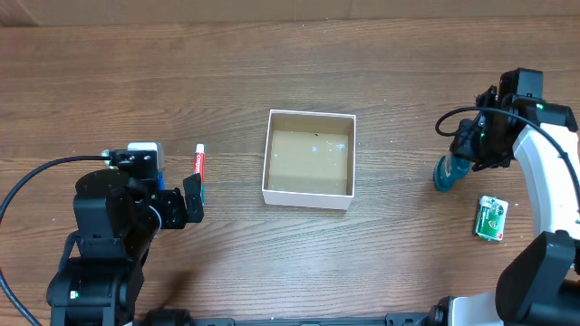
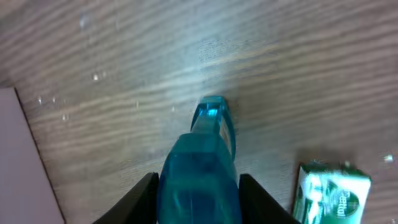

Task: Pack container
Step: 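Carry the bottle into the white box and release it, then grasp the green Dettol soap bar with the right gripper, then place the soap bar in the box beside the bottle, release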

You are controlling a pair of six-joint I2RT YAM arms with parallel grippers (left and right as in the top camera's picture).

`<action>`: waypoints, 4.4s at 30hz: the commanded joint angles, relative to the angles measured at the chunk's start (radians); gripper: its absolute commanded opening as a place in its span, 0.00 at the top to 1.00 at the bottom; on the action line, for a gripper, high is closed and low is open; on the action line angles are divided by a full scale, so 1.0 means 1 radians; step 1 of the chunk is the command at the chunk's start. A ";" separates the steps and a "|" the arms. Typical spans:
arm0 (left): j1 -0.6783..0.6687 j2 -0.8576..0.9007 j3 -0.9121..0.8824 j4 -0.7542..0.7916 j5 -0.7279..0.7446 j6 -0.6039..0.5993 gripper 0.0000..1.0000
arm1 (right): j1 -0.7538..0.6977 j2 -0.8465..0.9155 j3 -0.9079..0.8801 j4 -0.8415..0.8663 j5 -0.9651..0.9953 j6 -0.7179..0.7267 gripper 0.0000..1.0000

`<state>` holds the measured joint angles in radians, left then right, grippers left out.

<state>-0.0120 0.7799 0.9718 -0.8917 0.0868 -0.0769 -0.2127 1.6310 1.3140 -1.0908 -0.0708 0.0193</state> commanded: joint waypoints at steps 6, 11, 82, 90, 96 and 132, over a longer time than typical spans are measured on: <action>-0.003 -0.001 0.030 0.008 0.007 -0.013 0.00 | 0.298 -0.207 0.420 -0.267 -0.007 0.119 0.96; -0.003 -0.001 0.030 0.009 0.007 -0.013 0.00 | 0.597 -0.208 0.556 -0.302 -0.005 0.220 0.96; -0.003 -0.001 0.030 0.000 0.008 -0.013 0.00 | -0.364 0.018 -0.438 0.328 0.053 0.161 0.00; -0.003 -0.001 0.030 -0.002 0.008 -0.013 0.00 | -0.364 0.081 -0.438 0.327 0.049 0.163 0.21; -0.003 -0.001 0.030 -0.002 0.008 -0.013 0.00 | -0.364 0.081 -0.438 0.324 0.049 0.163 0.47; -0.003 -0.001 0.030 -0.002 0.008 -0.013 0.00 | 0.678 -0.101 0.105 0.091 0.066 0.405 0.96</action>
<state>-0.0120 0.7818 0.9779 -0.8978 0.0868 -0.0769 0.4480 1.4521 1.4307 -1.0115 -0.0338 0.3805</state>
